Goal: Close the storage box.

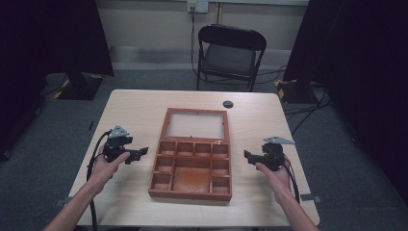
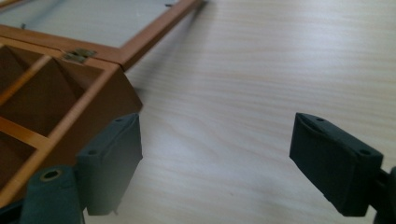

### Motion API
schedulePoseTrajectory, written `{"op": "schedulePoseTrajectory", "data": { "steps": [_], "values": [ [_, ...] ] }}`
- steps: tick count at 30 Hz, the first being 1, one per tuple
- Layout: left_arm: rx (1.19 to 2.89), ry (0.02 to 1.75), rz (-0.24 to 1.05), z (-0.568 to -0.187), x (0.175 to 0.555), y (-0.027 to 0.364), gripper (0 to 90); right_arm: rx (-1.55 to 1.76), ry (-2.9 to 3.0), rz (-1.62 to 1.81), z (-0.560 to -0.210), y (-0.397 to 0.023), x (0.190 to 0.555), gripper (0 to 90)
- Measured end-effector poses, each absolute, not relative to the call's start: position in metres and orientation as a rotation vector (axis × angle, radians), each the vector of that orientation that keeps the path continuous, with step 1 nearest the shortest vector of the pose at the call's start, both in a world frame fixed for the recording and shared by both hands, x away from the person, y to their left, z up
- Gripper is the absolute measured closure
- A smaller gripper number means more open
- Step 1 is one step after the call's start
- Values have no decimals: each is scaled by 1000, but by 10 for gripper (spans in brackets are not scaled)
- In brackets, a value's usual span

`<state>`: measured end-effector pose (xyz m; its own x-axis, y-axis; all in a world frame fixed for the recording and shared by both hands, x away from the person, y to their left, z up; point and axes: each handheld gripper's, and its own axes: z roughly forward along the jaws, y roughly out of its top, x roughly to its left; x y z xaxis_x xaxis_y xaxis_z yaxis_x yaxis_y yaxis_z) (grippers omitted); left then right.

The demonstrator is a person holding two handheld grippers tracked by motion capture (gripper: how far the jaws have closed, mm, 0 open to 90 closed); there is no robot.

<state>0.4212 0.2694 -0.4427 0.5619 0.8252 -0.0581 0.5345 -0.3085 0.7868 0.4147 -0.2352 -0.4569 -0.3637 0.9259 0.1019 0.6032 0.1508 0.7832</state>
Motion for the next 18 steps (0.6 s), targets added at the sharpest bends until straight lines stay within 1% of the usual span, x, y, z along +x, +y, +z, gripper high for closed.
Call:
{"op": "schedulePoseTrajectory", "data": {
  "steps": [1,2,3,5,7,10,15,18],
  "values": [
    [1977,1101,469,-442,423,266,166,1431,2045,1061,-455,-232,416,166],
    [1973,1100,450,-443,424,263,164,1409,2061,1056,-453,-230,418,170],
    [2004,1083,416,-442,426,261,164,1383,2070,1047,-450,-227,420,170],
    [2035,1064,407,-441,430,255,166,1389,2077,1077,-446,-224,425,170],
    [2038,1057,417,-438,435,249,167,1389,2086,1084,-442,-220,431,170],
    [2036,1055,398,-435,443,244,170,1386,2093,1096,-438,-215,438,171],
    [1996,1053,381,-428,464,231,171,1359,2102,1114,-430,-203,456,179],
    [1988,1048,401,-424,473,223,177,1364,2097,1113,-428,-197,465,181]
  ]
}}
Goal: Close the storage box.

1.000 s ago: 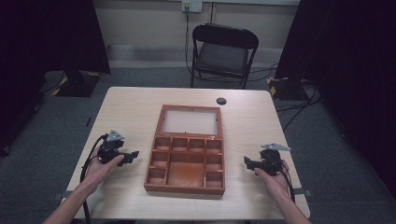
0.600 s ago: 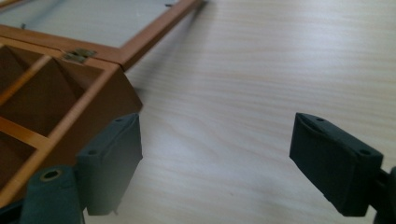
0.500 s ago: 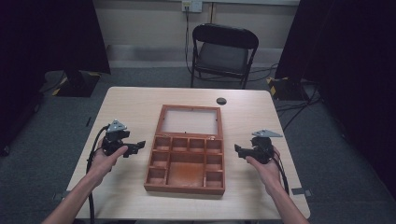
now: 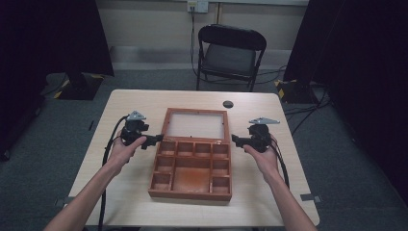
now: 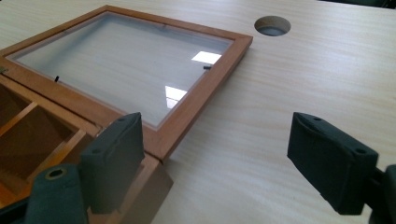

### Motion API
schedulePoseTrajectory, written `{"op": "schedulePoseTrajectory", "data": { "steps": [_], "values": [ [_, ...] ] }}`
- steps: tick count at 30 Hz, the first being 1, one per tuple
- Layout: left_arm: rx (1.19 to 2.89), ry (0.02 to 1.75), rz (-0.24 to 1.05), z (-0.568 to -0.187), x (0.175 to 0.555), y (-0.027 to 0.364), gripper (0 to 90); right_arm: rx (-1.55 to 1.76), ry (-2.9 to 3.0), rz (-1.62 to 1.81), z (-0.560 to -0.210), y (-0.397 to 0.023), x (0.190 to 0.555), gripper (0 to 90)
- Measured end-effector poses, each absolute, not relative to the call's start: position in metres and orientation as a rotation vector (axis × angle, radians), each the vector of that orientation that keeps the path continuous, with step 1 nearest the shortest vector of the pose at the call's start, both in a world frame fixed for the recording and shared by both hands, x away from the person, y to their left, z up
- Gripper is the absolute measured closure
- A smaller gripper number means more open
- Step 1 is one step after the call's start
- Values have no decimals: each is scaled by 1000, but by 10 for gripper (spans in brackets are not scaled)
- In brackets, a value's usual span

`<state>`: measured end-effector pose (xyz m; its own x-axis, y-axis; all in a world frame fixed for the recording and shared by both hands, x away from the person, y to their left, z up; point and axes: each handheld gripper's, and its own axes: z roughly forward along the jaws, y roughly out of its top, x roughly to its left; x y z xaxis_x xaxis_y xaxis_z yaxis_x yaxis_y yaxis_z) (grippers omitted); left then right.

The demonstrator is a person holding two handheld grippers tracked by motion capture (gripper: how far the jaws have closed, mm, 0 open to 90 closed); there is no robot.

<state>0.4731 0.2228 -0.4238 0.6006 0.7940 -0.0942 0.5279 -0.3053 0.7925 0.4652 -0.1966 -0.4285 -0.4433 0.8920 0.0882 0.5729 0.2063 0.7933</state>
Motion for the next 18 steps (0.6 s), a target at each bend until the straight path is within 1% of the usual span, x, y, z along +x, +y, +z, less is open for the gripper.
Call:
{"op": "schedulePoseTrajectory", "data": {
  "steps": [2,4,8,10,12,18],
  "values": [
    [1988,1044,396,-423,476,221,178,1361,2100,1121,-428,-195,469,181],
    [1955,1058,393,-423,487,216,183,1353,2096,1138,-425,-188,478,185],
    [1969,1065,401,-426,499,211,188,1344,2109,1143,-426,-180,491,184],
    [1971,1079,388,-431,504,210,188,1365,2110,1118,-434,-174,501,185],
    [1963,1088,352,-437,506,209,188,1362,2128,1115,-437,-172,504,184],
    [1992,1144,315,-457,508,210,188,1398,2206,1086,-455,-163,512,171]
  ]
}}
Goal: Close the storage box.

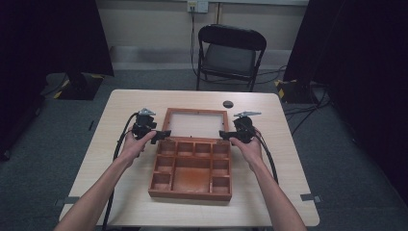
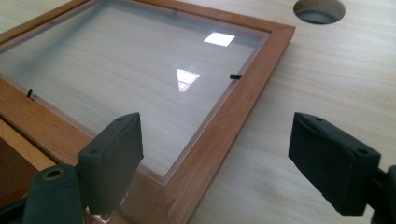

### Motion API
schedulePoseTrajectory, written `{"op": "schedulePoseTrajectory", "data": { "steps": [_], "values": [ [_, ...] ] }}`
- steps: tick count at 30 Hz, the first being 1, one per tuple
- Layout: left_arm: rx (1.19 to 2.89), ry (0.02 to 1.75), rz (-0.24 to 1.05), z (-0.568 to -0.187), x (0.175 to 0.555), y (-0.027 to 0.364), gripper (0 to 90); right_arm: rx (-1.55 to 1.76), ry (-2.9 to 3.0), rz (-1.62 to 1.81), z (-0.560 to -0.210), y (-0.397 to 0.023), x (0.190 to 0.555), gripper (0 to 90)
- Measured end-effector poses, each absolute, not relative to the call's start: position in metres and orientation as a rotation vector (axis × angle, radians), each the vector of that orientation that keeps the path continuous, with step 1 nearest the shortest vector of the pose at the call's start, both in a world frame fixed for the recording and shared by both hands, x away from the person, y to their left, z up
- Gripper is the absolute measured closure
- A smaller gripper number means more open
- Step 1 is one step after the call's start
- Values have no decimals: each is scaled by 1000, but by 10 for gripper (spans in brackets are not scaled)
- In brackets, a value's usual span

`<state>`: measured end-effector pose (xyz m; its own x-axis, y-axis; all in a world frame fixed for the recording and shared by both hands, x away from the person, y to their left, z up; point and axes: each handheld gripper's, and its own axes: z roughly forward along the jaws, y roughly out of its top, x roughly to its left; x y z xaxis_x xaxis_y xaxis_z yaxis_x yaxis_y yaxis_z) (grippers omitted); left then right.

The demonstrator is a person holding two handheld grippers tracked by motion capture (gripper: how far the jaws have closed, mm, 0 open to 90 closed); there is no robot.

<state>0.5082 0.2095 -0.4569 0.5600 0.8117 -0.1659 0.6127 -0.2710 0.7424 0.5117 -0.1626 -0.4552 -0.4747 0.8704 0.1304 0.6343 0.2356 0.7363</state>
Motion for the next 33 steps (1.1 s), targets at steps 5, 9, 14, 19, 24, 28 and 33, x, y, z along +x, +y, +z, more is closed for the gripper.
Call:
{"op": "schedulePoseTrajectory", "data": {
  "steps": [5,9,14,19,24,28,33],
  "values": [
    [1963,1188,246,-465,510,214,179,1425,2230,1064,-462,-160,513,161],
    [1964,1191,236,-465,512,215,161,1447,2228,1105,-465,-157,514,158],
    [1936,1200,195,-469,517,211,155,1551,2224,1157,-470,-156,518,142],
    [1938,1199,157,-470,520,209,143,1583,2220,1202,-473,-154,518,141],
    [1935,1193,149,-471,520,203,144,1638,2183,1249,-480,-146,518,97],
    [1933,1170,146,-473,519,201,145,1676,2184,1294,-483,-144,519,93],
    [1898,1177,91,-477,521,204,140,1678,2188,1290,-483,-144,519,95]
  ]
}}
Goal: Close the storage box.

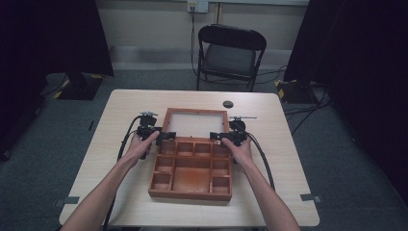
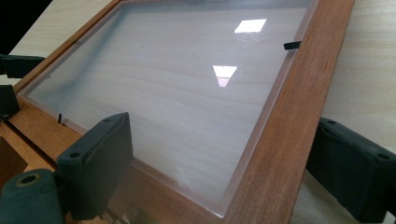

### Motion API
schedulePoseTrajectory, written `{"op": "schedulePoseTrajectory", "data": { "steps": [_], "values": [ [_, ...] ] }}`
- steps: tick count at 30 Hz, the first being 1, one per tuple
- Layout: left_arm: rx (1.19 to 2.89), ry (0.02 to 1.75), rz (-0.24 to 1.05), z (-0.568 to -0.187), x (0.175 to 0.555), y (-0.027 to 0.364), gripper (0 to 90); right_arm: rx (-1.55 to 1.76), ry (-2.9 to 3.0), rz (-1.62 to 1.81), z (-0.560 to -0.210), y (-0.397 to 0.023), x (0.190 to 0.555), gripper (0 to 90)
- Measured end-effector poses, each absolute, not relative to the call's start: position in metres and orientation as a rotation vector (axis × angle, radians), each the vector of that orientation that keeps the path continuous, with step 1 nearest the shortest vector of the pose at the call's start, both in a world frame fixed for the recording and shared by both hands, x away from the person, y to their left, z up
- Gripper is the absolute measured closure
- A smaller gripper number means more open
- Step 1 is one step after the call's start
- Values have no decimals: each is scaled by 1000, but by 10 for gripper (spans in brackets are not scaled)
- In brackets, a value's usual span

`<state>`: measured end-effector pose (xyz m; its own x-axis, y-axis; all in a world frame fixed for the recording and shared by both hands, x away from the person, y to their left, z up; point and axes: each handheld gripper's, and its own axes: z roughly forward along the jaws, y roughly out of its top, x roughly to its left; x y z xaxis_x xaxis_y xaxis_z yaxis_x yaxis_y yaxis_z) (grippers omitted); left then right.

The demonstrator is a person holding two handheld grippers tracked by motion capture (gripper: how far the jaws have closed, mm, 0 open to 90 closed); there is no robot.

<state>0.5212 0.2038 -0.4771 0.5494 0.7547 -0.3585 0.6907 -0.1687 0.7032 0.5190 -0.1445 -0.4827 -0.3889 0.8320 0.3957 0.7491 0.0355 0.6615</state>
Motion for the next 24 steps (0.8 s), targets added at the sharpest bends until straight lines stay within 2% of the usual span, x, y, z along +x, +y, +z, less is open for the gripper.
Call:
{"op": "schedulePoseTrajectory", "data": {
  "steps": [22,24],
  "values": [
    [1867,1215,51,-479,521,205,138,1657,2172,1259,-480,-143,517,103],
    [1850,1208,19,-480,522,205,163,1632,2167,1242,-477,-142,515,104]
  ]
}}
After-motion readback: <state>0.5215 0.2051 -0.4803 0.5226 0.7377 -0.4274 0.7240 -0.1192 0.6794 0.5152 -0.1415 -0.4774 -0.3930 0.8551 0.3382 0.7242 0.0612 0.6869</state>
